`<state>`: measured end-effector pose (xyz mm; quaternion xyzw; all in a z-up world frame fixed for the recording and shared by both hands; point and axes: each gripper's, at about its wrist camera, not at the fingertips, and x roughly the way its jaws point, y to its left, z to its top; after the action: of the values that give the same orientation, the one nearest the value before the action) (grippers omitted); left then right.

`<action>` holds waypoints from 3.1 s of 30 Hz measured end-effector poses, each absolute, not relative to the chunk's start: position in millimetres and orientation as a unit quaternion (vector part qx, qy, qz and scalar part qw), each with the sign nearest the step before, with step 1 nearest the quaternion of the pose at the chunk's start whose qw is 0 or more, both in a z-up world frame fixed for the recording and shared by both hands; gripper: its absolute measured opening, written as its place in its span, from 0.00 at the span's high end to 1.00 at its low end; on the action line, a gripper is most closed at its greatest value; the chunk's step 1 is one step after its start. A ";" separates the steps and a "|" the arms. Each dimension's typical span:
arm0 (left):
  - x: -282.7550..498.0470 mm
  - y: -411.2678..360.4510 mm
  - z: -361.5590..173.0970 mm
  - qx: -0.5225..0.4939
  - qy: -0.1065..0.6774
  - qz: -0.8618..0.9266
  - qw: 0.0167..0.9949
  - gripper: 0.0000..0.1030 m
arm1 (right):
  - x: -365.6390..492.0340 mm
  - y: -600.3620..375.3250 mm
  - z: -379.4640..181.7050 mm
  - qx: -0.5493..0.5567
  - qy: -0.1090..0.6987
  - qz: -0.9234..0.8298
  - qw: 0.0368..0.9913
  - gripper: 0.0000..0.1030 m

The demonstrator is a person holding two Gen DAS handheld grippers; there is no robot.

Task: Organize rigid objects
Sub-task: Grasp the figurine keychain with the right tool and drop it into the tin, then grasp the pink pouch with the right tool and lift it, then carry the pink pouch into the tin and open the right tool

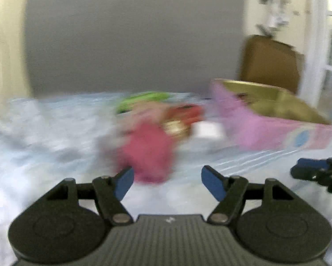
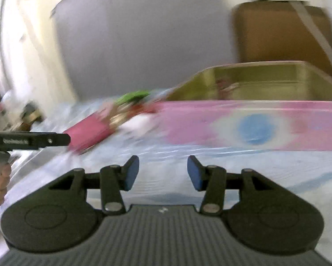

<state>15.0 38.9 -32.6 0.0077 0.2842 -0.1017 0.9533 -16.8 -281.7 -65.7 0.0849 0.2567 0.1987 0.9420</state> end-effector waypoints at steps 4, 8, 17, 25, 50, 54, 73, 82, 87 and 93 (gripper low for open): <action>6.1 93.6 -39.3 -0.022 0.261 -0.036 0.964 0.18 | 1.8 -206.0 -60.3 0.053 0.270 0.260 0.926 0.45; 4.7 124.9 -45.3 -0.054 0.260 0.005 0.964 0.18 | 28.2 -139.4 -59.8 0.023 0.283 0.286 0.915 0.32; 3.6 140.6 -59.4 -0.069 0.268 0.027 0.960 0.18 | 71.8 -69.8 -82.4 -0.074 0.287 0.218 0.930 0.71; 6.2 108.7 -58.8 -0.057 0.274 -0.013 0.960 0.18 | -7.8 -141.1 -72.0 -0.138 0.239 0.205 0.939 0.87; 15.7 -141.6 -52.3 0.011 0.314 -0.398 0.862 0.39 | -105.5 -309.3 -92.8 0.033 0.227 0.128 0.965 0.62; 8.5 -144.8 -27.5 -0.017 0.327 -0.474 0.818 0.96 | -91.2 -298.4 -82.4 0.022 0.222 0.128 0.966 0.90; 35.9 -128.8 -6.8 -0.032 0.300 -0.428 0.852 0.47 | -104.7 -359.8 -55.9 0.011 0.147 0.079 0.986 0.76; 2.5 -168.6 -52.3 -0.094 0.418 -0.490 0.759 0.46 | -95.4 -407.3 -62.9 0.075 0.177 0.038 0.981 0.56; -0.8 -202.4 -60.1 -0.025 0.394 -0.459 0.796 0.54 | -48.8 -440.4 -81.7 0.219 0.239 0.102 0.940 0.72; 13.7 -161.0 -59.6 -0.041 0.387 -0.434 0.813 0.56 | -87.1 -417.7 -87.5 0.211 0.228 0.172 0.935 0.68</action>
<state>13.7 -161.0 -59.6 -0.0412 0.3868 -0.4336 0.8128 -87.1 -417.7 -87.5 0.2110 0.2281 0.1716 0.9349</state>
